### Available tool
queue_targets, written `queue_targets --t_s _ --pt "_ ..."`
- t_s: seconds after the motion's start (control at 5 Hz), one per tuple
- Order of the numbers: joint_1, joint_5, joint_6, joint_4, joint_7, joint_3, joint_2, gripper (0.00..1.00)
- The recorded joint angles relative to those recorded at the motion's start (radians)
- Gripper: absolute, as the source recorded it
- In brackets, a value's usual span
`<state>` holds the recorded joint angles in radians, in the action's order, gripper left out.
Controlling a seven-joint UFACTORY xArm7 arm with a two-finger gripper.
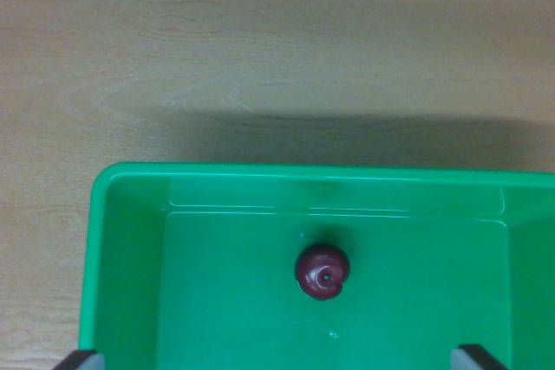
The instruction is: Pick fruit
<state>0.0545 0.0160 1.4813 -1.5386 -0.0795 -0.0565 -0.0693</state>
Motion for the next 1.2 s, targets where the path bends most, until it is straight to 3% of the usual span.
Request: queue_targets --t_s 0.6,0.8,1.0,1.2 --pt "-0.0028 0.0021 -0.046 0.03 0.003 0.002 0.023 0.0" --pt "-0.0028 0.0021 -0.046 0.03 0.003 0.002 0.023 0.0" --pt "-0.0047 0.0035 -0.077 0.049 0.005 0.003 0.039 0.0" --pt "-0.0047 0.0035 -0.077 0.049 0.005 0.003 0.039 0.0"
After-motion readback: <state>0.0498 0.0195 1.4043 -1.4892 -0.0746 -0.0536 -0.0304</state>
